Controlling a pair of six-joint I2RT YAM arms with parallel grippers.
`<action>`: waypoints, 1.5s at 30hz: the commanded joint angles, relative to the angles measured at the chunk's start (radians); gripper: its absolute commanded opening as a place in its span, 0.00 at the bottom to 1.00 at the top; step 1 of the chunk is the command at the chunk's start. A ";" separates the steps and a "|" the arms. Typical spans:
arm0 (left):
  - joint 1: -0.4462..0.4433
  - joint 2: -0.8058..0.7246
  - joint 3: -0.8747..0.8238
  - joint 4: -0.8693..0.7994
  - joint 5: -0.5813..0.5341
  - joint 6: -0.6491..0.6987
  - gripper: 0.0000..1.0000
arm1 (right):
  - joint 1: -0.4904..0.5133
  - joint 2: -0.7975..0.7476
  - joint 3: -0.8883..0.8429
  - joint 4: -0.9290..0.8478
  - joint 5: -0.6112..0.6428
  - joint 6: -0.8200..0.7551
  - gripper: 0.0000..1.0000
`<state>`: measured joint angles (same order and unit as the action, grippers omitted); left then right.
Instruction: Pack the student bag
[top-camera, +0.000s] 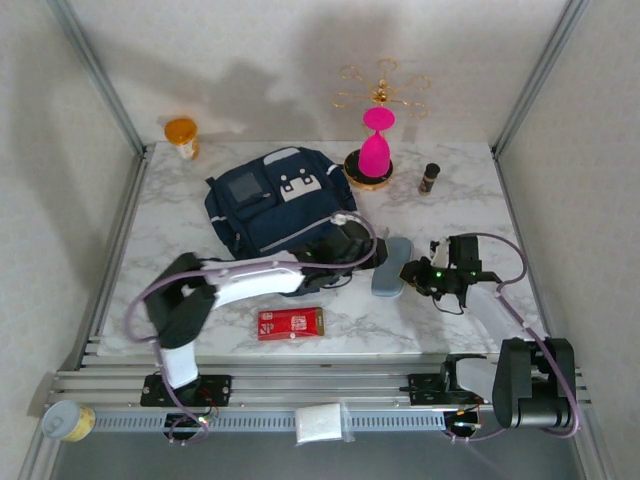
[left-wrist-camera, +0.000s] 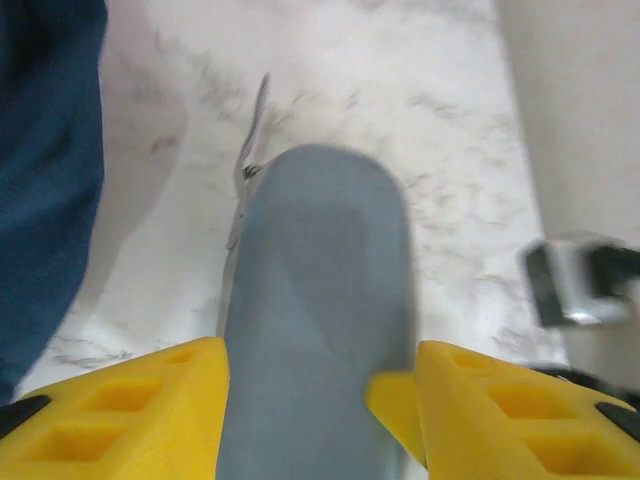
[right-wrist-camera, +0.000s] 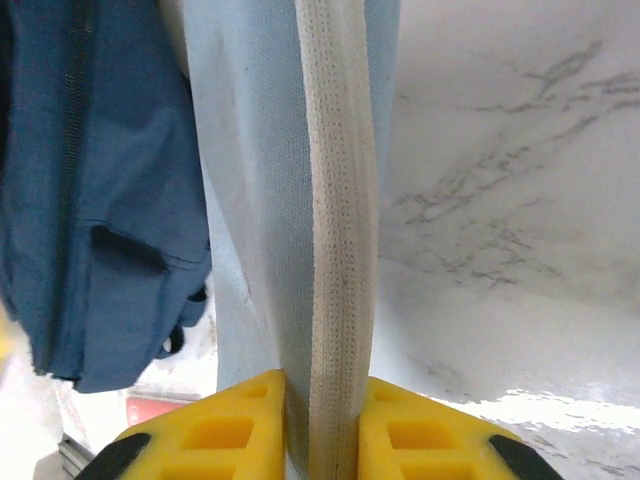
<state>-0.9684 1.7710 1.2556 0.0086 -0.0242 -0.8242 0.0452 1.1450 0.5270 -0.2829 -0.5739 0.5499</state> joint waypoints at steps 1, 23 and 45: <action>0.021 -0.161 -0.052 -0.177 -0.098 0.201 0.54 | -0.005 -0.054 0.026 -0.017 -0.041 0.044 0.06; 0.149 0.026 0.021 -0.470 -0.455 0.635 0.50 | -0.004 -0.084 0.028 -0.025 -0.070 0.048 0.08; 0.200 -0.176 -0.192 -0.461 -0.371 0.792 0.67 | -0.005 -0.057 0.017 0.005 -0.081 0.050 0.08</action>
<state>-0.7704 1.6146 1.0821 -0.4465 -0.3893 -0.0906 0.0452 1.0836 0.5388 -0.2882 -0.6304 0.5991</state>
